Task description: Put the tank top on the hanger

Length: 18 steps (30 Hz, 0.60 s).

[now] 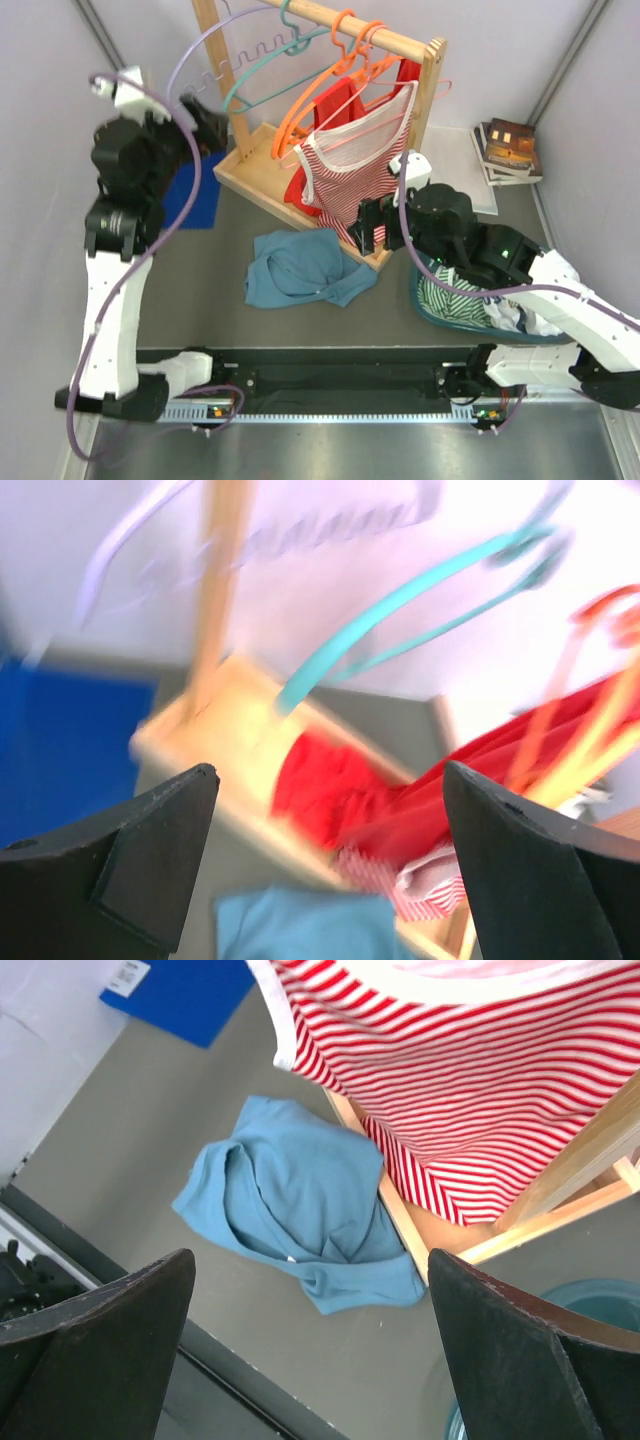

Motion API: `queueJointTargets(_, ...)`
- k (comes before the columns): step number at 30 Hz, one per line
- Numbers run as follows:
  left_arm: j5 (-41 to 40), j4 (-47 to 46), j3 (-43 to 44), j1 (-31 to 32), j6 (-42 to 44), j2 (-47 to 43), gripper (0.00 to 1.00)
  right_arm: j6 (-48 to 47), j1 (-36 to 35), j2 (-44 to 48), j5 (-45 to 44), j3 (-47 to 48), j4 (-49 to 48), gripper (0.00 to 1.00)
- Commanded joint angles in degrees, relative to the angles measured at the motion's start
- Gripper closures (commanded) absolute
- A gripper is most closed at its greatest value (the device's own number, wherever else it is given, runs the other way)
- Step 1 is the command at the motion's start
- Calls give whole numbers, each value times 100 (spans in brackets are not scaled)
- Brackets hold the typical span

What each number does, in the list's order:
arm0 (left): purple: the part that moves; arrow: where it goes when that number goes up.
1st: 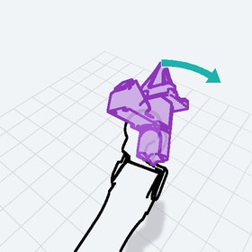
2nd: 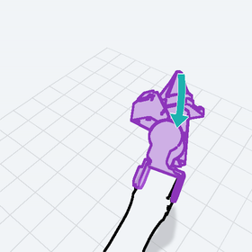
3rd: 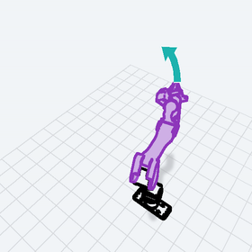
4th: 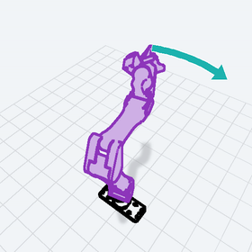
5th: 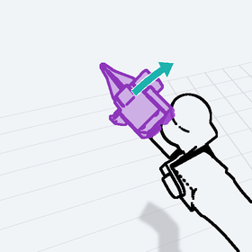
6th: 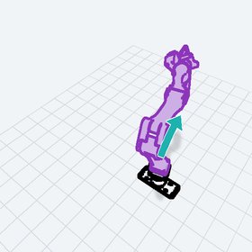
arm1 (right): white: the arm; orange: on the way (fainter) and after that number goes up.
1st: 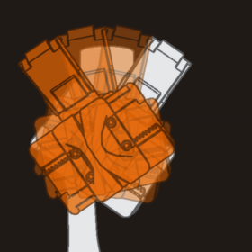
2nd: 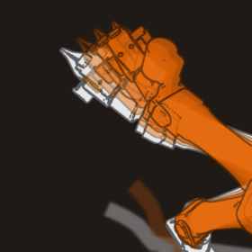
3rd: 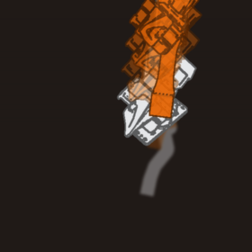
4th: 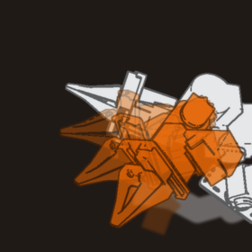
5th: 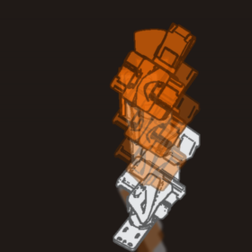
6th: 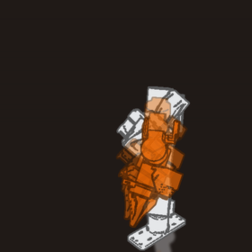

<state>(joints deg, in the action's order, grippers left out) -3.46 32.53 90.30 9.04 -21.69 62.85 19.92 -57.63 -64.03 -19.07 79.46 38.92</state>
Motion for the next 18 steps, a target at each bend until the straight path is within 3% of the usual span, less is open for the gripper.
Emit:
queueJointTargets(1, 1540, -423, 1637, -7, 990, 1368, 1, -94, 190, 110, 281, 316, -217, 0)
queueJointTargets(8, 2938, -222, 3992, -200, 1133, 3373, 1, 117, 243, 496, 281, 9, -350, 0)
queueJointTargets(11, 3062, -274, 4101, -218, 1088, 3646, 1, 214, 243, 733, 193, -149, -350, 0)
queueJointTargets(18, 3440, -484, 3609, -218, 895, 3603, 23, 346, 252, 1042, -35, -466, -279, 0)
